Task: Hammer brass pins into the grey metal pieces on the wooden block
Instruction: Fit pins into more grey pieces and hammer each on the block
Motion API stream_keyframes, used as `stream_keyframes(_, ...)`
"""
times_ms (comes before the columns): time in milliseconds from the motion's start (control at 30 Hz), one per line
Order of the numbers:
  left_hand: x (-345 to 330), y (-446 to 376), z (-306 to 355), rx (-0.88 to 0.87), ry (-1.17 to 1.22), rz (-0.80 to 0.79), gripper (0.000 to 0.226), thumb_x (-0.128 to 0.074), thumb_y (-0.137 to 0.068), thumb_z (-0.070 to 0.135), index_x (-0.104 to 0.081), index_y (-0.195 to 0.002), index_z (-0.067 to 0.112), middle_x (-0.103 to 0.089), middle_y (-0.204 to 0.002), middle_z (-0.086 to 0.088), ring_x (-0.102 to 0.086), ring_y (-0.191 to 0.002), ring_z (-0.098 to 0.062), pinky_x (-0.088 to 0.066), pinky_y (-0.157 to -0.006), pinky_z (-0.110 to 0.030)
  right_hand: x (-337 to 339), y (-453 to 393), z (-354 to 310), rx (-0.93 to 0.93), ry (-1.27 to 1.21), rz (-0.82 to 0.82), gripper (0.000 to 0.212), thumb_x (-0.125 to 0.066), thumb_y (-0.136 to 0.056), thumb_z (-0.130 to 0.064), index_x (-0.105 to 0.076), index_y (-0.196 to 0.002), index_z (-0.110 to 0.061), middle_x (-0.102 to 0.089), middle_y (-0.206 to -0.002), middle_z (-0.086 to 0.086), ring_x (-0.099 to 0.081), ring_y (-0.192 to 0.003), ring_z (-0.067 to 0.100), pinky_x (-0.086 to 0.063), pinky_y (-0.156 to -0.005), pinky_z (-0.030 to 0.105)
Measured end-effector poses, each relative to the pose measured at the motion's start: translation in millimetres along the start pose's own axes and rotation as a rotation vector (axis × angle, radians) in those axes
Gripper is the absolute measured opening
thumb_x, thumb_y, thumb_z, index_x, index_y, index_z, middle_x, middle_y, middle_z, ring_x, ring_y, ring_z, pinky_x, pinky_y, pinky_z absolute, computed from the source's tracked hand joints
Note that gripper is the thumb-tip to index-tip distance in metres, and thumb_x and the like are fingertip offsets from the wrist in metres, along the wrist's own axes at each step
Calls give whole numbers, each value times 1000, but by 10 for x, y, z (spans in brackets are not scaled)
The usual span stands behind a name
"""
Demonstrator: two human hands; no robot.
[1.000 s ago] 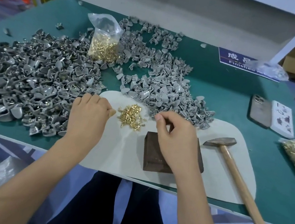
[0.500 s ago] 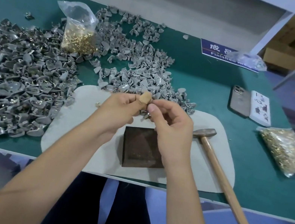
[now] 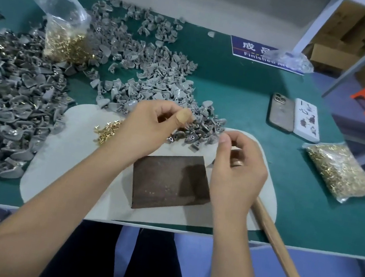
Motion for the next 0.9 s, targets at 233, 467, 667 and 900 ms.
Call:
stream_keyframes(233,-275,-312,-46,-147,-746,-397,29,-74,-86,48,-68,-112,38,-65,-96,22,-58,-86,0,-50,-75,-29,87,90,405,-69,27,-245,9,-66,-95,-18,-69,-93,-25,-70,-87,-9,-66,-81,16,-54,-75,38)
stream_keyframes(467,-533,-388,15,-280,-883,-420,35,-75,-86,41,-60,-117,42,-58,-97,18,-57,-92,-10,-42,-70,-30,40,91,423,-37,72,-336,7,-61,-94,-25,-68,-94,-26,-68,-88,-12,-65,-83,16,-54,-78,45)
stream_keyframes(667,-598,-423,25,-330,-946,-432,31,-72,-89,44,-64,-119,40,-62,-101,16,-59,-98,-12,-52,-79,-35,39,95,361,21,91,-357,6,-62,-93,-22,-68,-92,-21,-67,-86,-10,-62,-78,16,-51,-74,45)
stream_keyframes(900,-568,-336,73,-385,-816,-374,16,-66,-91,44,-66,-106,37,-58,-96,18,-56,-94,-6,-48,-74,-31,65,104,382,-31,47,-341,6,-63,-93,-20,-68,-91,-24,-67,-87,-14,-62,-82,11,-52,-77,41)
Point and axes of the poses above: each hand's wrist, its own y-axis away from the middle knuckle, its own x-axis out of the back of the hand, z = x × y, the point moved 4 cm from there along -y, towards the middle knuckle
